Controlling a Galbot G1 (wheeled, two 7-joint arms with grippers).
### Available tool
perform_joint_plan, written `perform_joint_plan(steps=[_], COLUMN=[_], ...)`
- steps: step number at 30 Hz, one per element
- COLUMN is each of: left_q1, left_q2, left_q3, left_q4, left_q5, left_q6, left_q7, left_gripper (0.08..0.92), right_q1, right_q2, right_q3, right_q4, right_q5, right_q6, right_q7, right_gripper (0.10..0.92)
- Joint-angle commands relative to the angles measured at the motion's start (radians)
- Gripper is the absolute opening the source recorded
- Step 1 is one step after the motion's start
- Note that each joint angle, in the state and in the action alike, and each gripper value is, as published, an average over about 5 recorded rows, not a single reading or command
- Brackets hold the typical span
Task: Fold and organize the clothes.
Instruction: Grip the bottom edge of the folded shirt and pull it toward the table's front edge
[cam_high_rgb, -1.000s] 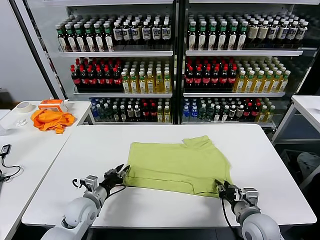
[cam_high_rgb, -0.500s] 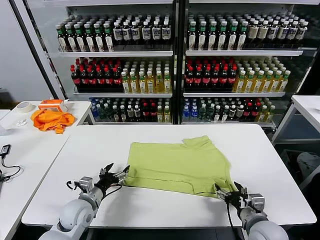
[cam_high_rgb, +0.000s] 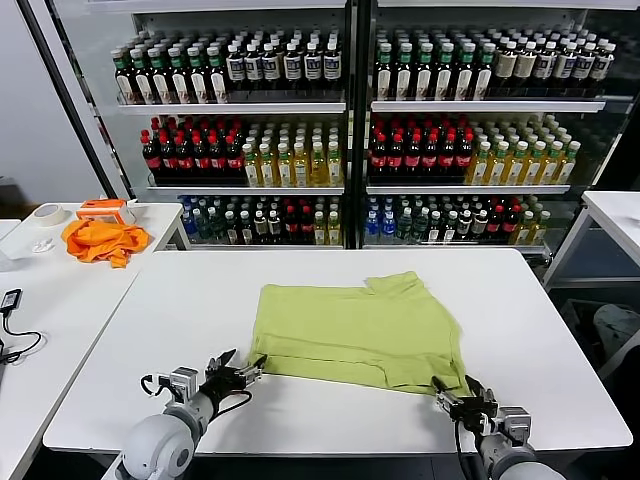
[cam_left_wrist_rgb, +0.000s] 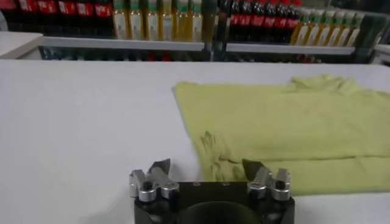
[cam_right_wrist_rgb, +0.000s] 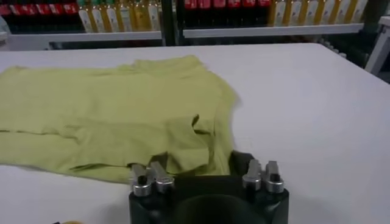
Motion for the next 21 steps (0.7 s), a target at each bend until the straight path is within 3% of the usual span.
perform_joint_plan(steps=[1, 8, 13, 17, 21], left_q1=[0.013, 0.011, 0.071, 0.164, 0.269], left_q2=[0.001, -0.009, 0.014, 0.049, 0.084], left_q3=[0.009, 0.026, 0.001, -0.044, -0.090], left_q4=[-0.014, -0.002, -0.065, -0.156, -0.228], left_q5=[0.021, 0.047, 0.060, 0.086, 0.115], left_q6=[0.055, 0.031, 0.029, 0.028, 0.027], left_q7=[-0.012, -0.006, -0.006, -0.007, -0.006], left_gripper=[0.594, 0.395, 0.248, 0.138, 0.087], right_q1=[-0.012, -0.014, -0.054, -0.124, -0.201], right_q2=[0.005, 0.005, 0.003, 0.000, -0.003], right_q3=[0.000, 0.003, 0.013, 0.010, 0.002], right_q4=[-0.005, 0.014, 0.068, 0.130, 0.194], right_q5=[-0.003, -0.007, -0.015, -0.048, -0.075], right_q6=[0.020, 0.020, 0.011, 0.006, 0.005], right_q7=[-0.003, -0.004, 0.000, 0.004, 0.011], right_gripper=[0.465, 0.265, 0.137, 0.117, 0.117])
